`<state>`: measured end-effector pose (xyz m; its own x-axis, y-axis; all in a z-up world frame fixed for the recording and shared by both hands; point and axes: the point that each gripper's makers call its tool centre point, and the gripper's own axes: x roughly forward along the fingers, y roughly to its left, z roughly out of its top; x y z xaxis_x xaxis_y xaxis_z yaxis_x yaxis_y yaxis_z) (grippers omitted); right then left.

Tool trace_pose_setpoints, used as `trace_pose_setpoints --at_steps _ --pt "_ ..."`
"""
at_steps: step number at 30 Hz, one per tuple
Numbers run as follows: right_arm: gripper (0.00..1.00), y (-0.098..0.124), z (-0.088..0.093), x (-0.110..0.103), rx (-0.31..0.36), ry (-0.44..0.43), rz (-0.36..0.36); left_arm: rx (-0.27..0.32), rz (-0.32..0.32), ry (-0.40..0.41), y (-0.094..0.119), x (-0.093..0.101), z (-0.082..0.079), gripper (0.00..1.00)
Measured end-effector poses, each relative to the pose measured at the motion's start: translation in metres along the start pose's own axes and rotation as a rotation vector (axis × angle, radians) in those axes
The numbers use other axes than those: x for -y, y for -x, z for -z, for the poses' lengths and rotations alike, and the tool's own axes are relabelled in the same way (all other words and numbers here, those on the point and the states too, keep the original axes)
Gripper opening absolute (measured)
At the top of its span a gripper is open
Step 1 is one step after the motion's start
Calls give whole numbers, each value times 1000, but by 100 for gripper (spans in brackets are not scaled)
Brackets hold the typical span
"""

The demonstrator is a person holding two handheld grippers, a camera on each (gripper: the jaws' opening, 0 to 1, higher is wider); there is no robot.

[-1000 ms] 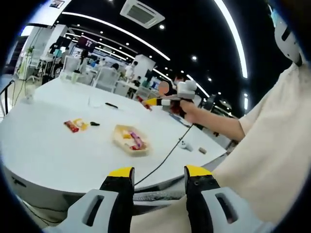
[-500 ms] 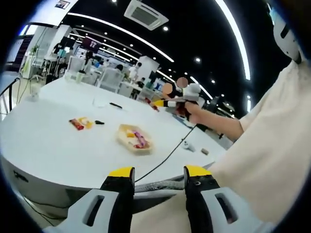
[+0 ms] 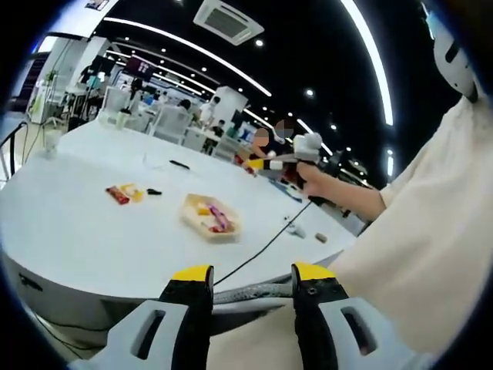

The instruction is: Place the target food into the container with the food tongs after gripping and lifting it, then release it inside without dropping or visibly crushing the food.

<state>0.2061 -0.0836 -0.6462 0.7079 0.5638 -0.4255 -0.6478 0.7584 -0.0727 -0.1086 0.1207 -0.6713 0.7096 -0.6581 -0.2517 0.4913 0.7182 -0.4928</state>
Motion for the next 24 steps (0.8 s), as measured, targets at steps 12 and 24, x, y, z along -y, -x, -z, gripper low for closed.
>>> trace_pose_setpoints --at_steps 12,24 --pt "22 -1 7 8 -11 -22 24 0 -10 9 10 -8 0 40" --pt "22 -3 2 2 -7 -16 18 12 -33 21 16 -10 2 40"
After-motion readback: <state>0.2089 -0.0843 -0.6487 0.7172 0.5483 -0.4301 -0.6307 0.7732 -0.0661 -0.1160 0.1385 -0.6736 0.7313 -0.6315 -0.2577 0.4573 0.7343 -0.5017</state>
